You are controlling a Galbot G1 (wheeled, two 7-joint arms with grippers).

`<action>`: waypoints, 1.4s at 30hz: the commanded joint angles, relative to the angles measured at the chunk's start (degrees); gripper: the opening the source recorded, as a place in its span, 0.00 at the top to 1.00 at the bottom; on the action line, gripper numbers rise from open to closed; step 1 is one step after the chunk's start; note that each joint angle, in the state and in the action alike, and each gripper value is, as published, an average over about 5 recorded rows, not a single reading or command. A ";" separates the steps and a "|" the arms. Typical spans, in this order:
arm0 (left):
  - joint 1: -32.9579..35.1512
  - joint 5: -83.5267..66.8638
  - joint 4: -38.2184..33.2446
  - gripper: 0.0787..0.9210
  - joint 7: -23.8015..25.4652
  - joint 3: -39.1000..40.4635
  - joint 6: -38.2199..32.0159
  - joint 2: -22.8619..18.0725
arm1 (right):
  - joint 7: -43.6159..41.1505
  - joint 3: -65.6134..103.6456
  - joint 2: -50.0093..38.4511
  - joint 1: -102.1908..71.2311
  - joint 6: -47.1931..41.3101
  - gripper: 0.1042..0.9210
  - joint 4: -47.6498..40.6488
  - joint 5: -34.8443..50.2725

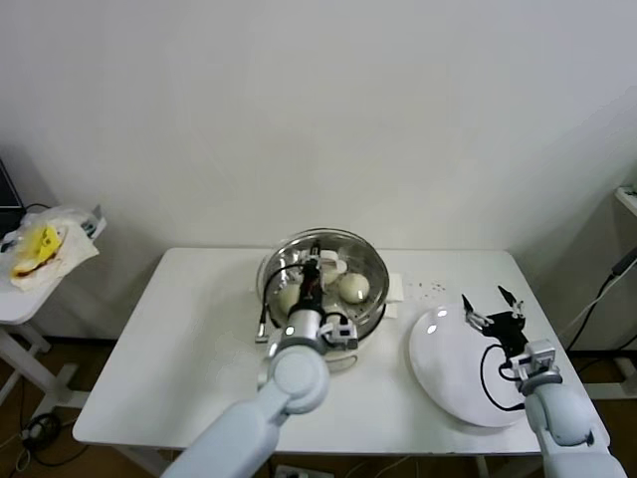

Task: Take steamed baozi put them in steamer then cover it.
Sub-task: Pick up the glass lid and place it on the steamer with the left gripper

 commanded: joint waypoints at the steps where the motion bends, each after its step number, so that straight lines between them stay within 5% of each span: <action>1: -1.38 -0.59 4.11 0.91 -3.89 1.84 2.64 -3.28 | -0.28 0.49 0.20 -0.18 0.33 0.12 -0.06 -0.28; 42: -3.73 -2.17 9.44 0.91 -3.71 3.07 1.71 -1.65 | -2.37 1.89 1.29 -0.85 2.03 0.12 -0.68 -2.00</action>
